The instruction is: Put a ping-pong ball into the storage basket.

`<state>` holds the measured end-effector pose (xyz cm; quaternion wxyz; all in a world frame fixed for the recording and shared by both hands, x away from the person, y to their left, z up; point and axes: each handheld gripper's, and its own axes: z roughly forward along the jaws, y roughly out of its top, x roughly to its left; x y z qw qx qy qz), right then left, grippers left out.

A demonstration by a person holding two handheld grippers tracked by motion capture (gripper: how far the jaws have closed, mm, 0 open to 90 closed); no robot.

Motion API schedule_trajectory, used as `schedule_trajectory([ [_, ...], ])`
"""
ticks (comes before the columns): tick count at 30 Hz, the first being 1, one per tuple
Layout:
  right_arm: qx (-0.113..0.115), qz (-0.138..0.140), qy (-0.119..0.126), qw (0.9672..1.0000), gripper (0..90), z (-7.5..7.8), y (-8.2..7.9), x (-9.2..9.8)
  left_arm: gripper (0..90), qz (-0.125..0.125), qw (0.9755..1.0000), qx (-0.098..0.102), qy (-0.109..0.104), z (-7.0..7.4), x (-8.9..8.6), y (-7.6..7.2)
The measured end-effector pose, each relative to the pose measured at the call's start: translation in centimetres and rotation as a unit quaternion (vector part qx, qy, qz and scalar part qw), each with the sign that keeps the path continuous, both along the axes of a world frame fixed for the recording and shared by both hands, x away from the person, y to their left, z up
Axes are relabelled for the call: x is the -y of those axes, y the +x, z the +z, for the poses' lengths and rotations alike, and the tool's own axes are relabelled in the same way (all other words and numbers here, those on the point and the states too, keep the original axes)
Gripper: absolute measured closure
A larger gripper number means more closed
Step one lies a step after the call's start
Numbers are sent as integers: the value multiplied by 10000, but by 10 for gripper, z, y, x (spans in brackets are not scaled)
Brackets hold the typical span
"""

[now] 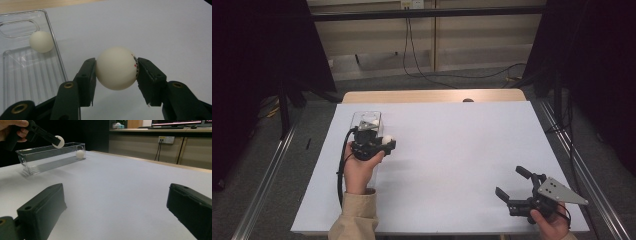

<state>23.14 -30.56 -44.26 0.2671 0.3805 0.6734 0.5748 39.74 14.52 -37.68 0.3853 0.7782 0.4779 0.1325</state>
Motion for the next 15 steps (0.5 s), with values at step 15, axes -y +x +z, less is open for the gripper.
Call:
schedule_trajectory([
  [15, 24, -13, 1, 10000, 11, 0, -1, 0, 511, 121, 9999, 31, -35, 2, -10, -1],
])
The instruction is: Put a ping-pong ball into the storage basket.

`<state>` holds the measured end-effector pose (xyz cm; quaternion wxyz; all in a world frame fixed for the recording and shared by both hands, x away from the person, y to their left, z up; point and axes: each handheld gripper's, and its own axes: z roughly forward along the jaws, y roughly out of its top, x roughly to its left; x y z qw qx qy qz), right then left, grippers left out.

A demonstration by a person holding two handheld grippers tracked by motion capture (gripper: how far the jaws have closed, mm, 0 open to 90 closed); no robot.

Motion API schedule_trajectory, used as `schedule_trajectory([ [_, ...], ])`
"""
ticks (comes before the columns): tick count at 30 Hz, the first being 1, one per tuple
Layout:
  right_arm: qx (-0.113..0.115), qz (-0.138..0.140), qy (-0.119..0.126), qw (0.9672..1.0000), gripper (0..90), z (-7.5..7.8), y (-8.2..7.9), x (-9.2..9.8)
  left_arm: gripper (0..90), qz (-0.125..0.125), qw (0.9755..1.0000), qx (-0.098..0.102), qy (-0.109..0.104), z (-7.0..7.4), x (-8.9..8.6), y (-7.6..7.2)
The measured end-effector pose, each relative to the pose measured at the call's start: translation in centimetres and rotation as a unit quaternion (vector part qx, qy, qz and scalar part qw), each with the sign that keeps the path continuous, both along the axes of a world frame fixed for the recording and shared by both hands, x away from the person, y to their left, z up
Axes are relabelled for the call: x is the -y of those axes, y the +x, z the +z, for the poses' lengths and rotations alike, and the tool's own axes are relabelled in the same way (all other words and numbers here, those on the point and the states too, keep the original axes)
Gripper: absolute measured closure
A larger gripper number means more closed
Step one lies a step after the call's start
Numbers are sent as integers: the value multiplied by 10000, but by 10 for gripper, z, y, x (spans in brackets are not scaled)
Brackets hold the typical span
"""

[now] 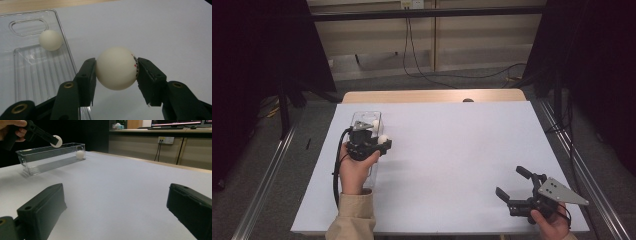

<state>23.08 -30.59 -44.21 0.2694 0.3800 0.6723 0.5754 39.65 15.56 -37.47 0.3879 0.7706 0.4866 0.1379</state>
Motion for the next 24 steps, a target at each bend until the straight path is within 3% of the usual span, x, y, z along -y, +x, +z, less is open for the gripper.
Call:
schedule_trajectory([
  [24, 3, 20, -6, 10000, 11, 0, 1, -1, 511, 234, 9997, 40, 56, 0, -18, -1],
])
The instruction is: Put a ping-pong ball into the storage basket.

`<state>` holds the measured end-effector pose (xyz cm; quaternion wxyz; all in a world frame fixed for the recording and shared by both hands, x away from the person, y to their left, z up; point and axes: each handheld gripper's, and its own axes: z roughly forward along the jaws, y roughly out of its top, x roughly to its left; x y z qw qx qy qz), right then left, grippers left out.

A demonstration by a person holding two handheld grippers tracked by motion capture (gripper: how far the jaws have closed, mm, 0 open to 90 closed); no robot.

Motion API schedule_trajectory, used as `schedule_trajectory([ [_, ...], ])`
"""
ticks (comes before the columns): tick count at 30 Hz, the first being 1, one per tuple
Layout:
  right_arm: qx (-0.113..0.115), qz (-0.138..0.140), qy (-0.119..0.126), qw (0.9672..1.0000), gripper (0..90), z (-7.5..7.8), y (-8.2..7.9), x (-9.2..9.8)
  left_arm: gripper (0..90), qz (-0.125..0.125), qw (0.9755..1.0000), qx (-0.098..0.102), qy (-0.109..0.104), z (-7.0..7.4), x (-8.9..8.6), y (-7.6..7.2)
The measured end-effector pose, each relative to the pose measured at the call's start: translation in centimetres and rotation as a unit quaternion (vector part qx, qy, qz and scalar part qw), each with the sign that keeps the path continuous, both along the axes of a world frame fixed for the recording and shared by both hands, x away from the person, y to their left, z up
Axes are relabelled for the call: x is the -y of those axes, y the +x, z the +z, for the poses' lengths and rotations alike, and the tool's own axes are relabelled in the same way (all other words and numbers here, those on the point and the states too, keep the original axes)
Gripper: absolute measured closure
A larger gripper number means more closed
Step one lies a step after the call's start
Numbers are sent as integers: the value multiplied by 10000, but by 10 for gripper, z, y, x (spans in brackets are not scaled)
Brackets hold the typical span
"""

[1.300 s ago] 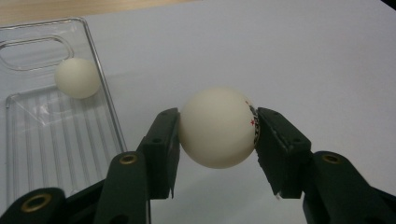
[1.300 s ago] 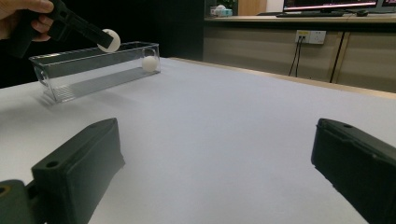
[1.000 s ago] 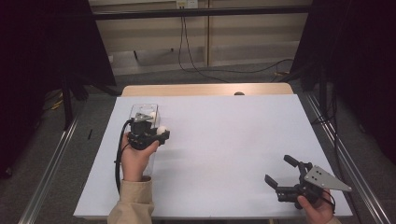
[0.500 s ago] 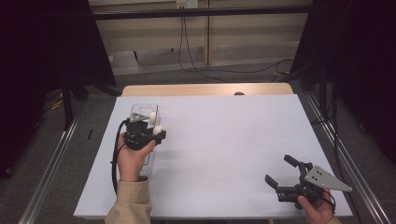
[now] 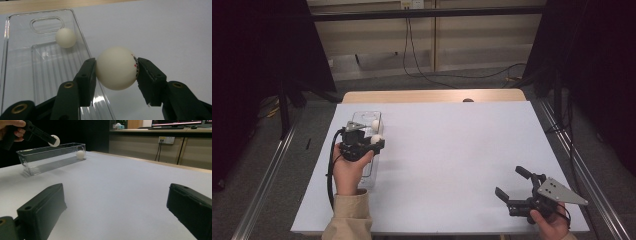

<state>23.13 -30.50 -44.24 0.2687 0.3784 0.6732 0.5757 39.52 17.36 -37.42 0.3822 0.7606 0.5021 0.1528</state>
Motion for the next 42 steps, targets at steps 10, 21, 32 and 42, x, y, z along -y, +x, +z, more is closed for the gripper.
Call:
schedule_trajectory([
  [10, -3, 11, 2, 10000, 11, 0, 0, -1, 511, 162, 9998, 59, -34, 2, -11, -2],
  [21, -14, 1, 0, 10000, 11, 0, 0, -1, 511, 285, 9996, 86, 22, 1, -20, -2],
  [32, 3, -16, -16, 10000, 11, 0, -3, 0, 511, 403, 9991, 121, 95, 0, -26, -3],
  [42, -7, -27, -25, 10000, 11, 0, -3, 1, 510, 446, 9989, 117, 105, -4, -29, -3],
])
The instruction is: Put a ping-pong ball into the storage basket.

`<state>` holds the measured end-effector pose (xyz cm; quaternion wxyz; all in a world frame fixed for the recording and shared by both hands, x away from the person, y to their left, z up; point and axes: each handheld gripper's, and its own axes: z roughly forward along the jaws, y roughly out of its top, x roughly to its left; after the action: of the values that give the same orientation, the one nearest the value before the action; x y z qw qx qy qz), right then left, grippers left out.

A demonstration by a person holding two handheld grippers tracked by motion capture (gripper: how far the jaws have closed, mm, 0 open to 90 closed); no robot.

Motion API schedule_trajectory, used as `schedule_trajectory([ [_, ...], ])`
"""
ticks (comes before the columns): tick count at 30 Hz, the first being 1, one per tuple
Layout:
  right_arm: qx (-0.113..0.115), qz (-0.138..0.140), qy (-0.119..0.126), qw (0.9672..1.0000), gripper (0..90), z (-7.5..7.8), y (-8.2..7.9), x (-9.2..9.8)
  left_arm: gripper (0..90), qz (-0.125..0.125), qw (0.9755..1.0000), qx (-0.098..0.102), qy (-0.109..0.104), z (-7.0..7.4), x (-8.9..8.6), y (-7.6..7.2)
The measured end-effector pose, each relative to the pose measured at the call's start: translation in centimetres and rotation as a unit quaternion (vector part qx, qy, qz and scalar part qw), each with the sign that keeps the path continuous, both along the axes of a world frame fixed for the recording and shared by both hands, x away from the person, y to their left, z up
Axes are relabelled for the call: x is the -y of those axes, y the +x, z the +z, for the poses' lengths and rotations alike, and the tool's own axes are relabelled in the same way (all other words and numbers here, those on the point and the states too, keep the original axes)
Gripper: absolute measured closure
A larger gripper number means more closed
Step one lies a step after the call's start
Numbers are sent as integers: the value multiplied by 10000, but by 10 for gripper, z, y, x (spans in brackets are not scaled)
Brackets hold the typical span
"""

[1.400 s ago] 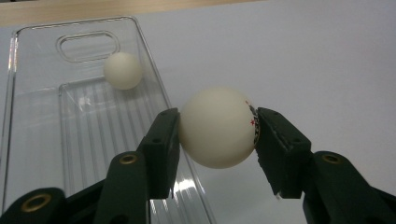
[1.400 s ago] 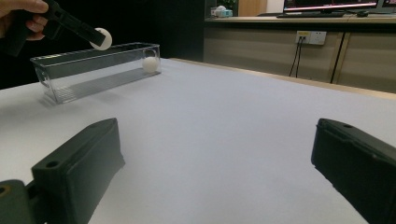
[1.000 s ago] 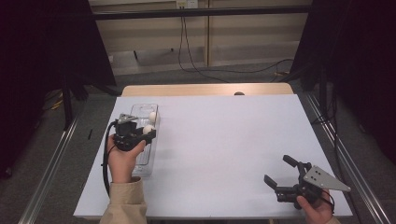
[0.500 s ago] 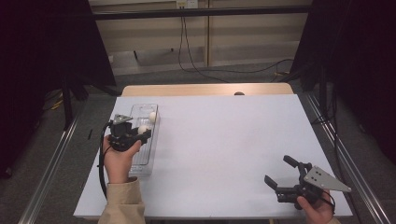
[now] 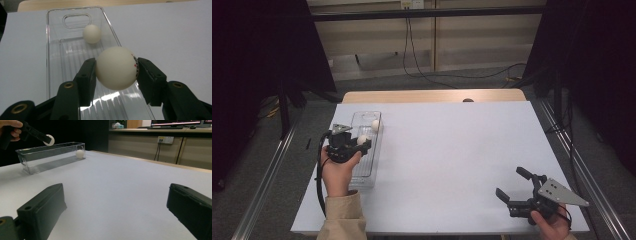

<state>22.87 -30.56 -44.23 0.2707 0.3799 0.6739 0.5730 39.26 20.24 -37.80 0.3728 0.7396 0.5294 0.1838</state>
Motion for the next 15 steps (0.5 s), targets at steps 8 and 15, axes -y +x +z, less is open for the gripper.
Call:
schedule_trajectory([
  [8, -11, -5, 23, 10000, 11, 0, 0, 1, 509, 18, 9999, 26, 103, -1, 0, -1],
  [15, -2, 27, 0, 10000, 11, 0, 1, -1, 510, 56, 9999, -32, 122, -4, -2, -2],
])
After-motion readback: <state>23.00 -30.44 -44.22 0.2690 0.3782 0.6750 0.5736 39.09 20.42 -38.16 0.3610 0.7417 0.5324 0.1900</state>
